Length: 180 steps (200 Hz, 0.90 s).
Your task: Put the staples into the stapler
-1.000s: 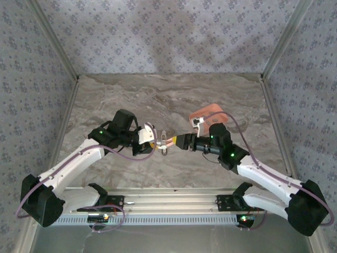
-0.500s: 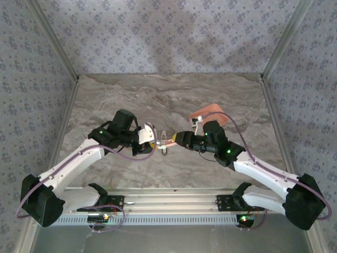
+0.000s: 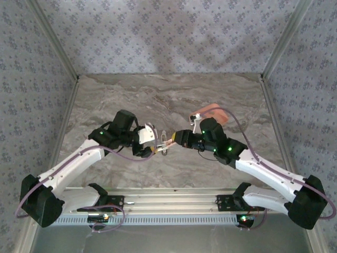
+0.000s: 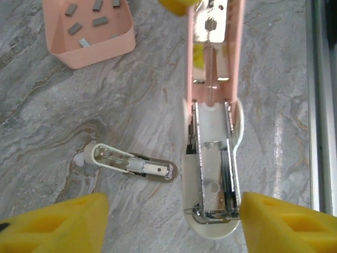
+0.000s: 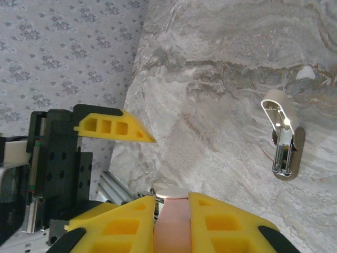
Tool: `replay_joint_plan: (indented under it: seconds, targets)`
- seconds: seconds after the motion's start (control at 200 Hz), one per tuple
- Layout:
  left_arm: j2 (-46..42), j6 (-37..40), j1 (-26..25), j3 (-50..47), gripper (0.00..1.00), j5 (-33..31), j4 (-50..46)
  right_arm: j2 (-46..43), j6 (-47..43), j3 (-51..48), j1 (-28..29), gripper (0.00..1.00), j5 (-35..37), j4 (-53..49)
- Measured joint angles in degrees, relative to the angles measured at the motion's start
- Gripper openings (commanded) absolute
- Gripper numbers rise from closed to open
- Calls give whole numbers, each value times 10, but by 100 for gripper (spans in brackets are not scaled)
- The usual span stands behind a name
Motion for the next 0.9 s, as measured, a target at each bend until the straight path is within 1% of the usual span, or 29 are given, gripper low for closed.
replay_joint_plan:
  seconds: [0.11, 0.22, 0.345, 0.585, 0.785, 0.899]
  targets:
    - [-10, 0, -22, -2, 69, -26, 3, 9, -22, 27, 14, 13, 28, -34]
    - [-10, -2, -44, -2, 69, -45, 9, 25, -32, 29, 18, 13, 42, -45]
    - [-5, -15, -68, -11, 68, -58, 35, 45, -35, 29, 19, 13, 50, -54]
    - [30, -39, -85, -16, 66, -69, 70, 46, -35, 29, 23, 13, 50, -55]
    - [63, -61, -98, -16, 60, -70, 101, 46, -35, 29, 23, 13, 50, -53]
    - [73, -70, -102, -16, 53, -70, 111, 46, -35, 29, 23, 13, 50, -51]
